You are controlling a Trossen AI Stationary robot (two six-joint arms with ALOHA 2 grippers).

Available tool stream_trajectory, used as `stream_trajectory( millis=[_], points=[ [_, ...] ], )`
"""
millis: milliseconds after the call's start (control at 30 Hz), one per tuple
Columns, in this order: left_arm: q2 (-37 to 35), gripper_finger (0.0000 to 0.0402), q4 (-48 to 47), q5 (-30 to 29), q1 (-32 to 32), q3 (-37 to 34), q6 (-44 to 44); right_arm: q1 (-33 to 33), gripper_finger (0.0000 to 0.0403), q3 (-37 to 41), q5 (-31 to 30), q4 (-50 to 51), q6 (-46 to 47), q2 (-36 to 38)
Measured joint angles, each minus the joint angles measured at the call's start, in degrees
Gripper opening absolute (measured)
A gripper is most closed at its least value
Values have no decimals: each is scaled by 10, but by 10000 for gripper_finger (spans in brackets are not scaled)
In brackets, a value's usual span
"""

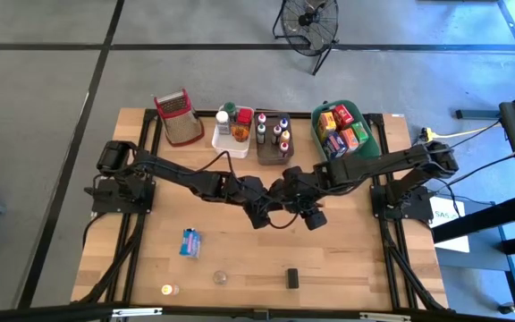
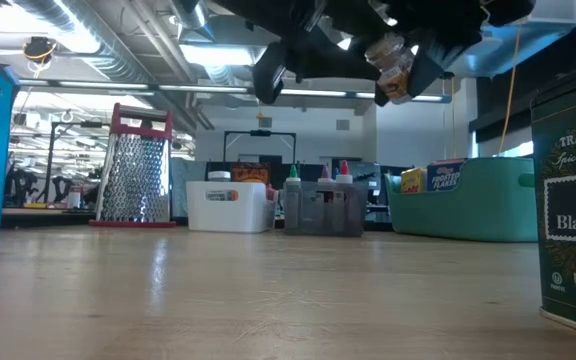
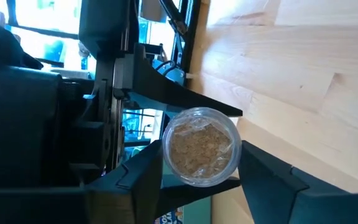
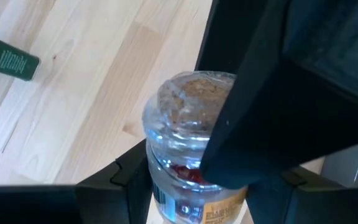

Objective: Pick & Place Kitchen Items
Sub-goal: Put the top brown seasoning bottle into the white bin

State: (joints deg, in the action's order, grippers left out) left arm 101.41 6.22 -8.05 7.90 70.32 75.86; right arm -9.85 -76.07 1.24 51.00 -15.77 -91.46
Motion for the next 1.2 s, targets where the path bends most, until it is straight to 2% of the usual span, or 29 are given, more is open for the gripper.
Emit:
stream_trajectory(
  millis=[1200],
  points=[
    [1, 170, -4, -10, 4, 0, -1, 2, 197, -2, -2, -3, 0, -3]
  ],
)
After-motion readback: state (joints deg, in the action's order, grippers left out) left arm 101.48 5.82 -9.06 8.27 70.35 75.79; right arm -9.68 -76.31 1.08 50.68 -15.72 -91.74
